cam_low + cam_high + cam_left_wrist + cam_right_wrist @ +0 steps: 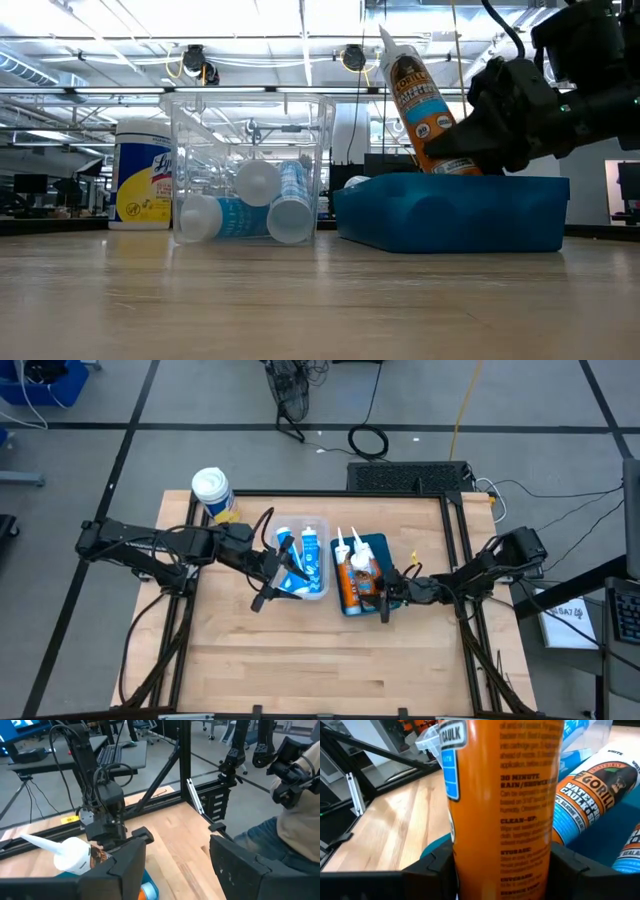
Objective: Pick & place silicon tubes, Sealant and Lysol wipes
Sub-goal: Put the orange sealant into the blue bin, then return to Home Position
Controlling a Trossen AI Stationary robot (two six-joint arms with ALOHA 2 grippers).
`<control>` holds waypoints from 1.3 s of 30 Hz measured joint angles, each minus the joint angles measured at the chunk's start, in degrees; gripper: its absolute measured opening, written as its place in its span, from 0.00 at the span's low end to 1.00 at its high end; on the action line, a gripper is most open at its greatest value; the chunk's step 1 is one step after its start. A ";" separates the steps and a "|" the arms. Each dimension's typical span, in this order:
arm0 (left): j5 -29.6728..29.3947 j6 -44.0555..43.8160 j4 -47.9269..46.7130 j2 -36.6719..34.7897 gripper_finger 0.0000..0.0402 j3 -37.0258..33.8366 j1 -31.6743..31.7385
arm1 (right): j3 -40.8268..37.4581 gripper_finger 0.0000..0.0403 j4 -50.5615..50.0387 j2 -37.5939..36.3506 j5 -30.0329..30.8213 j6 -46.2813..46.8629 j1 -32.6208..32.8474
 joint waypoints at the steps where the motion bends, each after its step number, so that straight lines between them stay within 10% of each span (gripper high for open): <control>1: 0.02 0.05 -0.01 0.00 0.55 0.00 0.00 | 0.00 0.51 -0.04 0.00 0.02 0.11 0.00; 12: 0.02 -0.14 -1.09 0.04 0.55 0.00 0.00 | 0.00 0.93 3.77 -0.02 0.44 -0.52 -0.07; 26: -0.01 -0.36 -2.53 -0.26 0.58 -0.04 -0.34 | 0.00 0.97 19.43 -4.27 -8.02 -11.48 0.00; 39: -2.15 1.59 -8.96 -3.15 0.56 -1.06 -1.16 | -5.68 0.97 2.87 -31.52 -16.72 -19.94 -0.02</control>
